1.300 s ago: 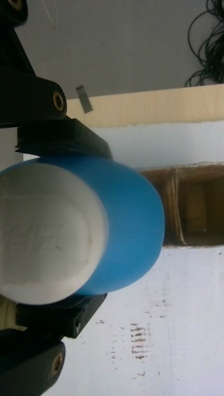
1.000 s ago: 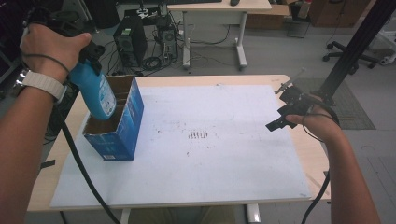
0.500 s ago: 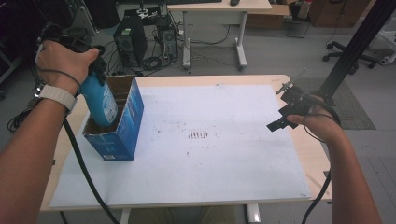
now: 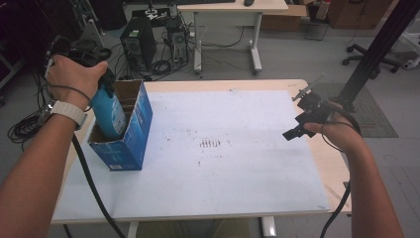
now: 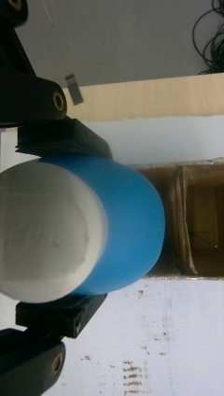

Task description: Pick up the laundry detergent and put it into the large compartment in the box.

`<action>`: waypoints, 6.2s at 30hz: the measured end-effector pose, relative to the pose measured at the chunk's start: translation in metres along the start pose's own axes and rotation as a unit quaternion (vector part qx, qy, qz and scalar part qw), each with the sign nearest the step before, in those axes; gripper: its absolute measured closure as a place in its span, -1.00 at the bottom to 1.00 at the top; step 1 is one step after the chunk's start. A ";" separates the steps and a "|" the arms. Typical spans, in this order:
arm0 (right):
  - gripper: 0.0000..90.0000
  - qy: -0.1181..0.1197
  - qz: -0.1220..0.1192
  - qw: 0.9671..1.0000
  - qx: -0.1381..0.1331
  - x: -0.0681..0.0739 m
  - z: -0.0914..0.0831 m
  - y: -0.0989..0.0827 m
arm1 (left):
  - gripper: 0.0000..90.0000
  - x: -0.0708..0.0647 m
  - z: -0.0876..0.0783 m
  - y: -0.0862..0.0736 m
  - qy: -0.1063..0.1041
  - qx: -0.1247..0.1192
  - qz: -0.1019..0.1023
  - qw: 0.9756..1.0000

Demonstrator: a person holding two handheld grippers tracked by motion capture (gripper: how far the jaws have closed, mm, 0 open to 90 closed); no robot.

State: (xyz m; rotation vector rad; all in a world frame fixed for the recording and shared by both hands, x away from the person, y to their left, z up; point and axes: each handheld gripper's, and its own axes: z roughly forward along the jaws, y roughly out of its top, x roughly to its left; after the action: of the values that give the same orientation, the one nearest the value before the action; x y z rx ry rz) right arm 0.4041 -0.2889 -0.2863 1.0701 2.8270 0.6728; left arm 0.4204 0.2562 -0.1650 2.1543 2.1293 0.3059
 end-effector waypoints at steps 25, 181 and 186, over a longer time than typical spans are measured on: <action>-0.82 -0.001 0.002 1.000 0.001 0.000 0.001 -0.001 | -0.17 -0.005 0.035 -0.005 0.012 -0.011 0.008 1.000; -0.82 0.012 0.006 1.000 0.016 0.004 0.016 -0.003 | -0.68 0.000 0.091 -0.017 -0.017 -0.002 0.042 0.999; -0.82 0.012 0.005 1.000 0.016 0.005 0.016 -0.003 | -0.70 0.002 0.088 -0.017 -0.020 -0.003 0.039 0.999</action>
State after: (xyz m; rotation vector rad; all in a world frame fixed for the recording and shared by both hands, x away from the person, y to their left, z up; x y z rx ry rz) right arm 0.4020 -0.2817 -0.3012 1.0878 2.8635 0.6480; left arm 0.4223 0.2647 -0.2540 2.2233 2.0250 0.2724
